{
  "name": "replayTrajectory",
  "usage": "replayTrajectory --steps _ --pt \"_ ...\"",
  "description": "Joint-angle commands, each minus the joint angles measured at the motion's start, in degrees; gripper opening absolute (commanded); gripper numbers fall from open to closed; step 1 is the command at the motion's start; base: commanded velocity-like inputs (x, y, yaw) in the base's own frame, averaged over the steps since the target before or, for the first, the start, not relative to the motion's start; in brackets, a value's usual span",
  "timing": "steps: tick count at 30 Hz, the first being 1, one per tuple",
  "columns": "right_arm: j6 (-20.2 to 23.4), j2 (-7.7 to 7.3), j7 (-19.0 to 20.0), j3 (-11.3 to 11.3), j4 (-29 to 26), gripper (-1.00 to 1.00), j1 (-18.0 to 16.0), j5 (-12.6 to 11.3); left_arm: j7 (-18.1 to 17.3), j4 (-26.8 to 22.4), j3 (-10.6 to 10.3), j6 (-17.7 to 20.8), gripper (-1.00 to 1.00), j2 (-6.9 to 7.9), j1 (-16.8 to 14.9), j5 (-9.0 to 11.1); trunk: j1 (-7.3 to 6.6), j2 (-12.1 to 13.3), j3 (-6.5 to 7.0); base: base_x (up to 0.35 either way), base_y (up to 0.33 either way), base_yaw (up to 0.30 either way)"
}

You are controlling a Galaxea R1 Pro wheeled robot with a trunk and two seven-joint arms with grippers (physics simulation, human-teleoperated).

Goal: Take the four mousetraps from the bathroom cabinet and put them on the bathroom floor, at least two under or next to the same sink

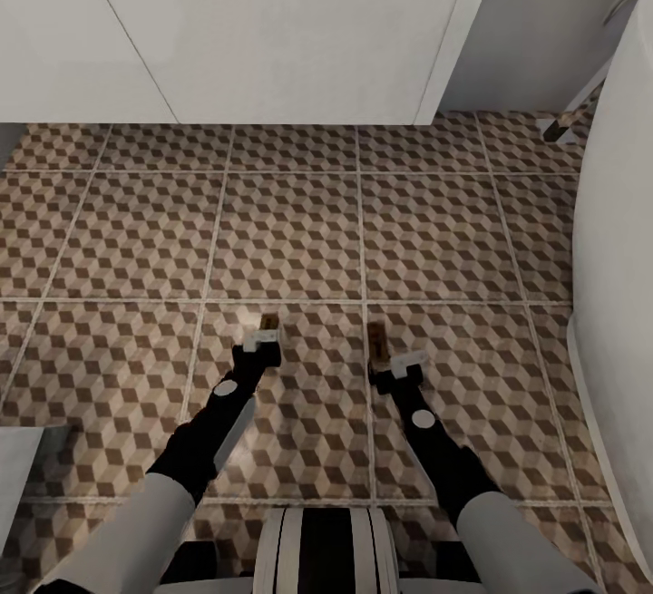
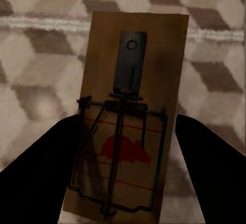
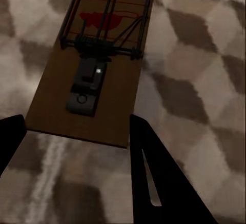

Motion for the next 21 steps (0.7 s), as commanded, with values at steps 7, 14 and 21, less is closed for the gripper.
replayTrajectory --steps 7,14,21 --pt "8.6 0.79 -0.2 0.1 -5.4 -1.00 -1.9 2.0 0.5 -4.7 5.3 17.5 -1.00 0.23 -8.0 0.4 0.00 0.0 -0.03 0.000 0.000 0.000" --pt "16.3 3.11 -0.2 0.1 -6.4 -1.00 -8.6 4.6 0.6 3.6 6.4 20.3 -1.00 0.61 -17.1 0.4 0.00 0.0 -0.03 0.000 0.000 0.000" --pt "24.6 4.09 0.8 0.1 -3.8 -1.00 -19.2 4.9 0.9 16.2 6.7 20.7 -1.00 4.27 -24.7 0.4 0.00 0.0 -0.03 0.000 0.000 0.000"
